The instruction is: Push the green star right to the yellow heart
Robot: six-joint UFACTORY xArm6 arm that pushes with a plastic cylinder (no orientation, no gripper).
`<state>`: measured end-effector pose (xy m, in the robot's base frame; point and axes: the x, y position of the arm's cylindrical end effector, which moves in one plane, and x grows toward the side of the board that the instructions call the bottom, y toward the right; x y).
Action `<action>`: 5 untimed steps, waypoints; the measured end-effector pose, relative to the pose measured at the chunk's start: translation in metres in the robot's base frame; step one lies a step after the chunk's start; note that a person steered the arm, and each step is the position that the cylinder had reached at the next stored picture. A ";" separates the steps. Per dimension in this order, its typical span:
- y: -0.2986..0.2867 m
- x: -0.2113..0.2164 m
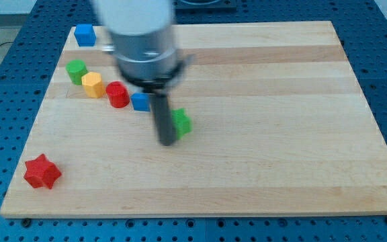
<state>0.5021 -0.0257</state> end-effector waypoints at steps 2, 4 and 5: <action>0.056 0.019; 0.022 -0.009; 0.018 -0.045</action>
<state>0.4575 -0.0073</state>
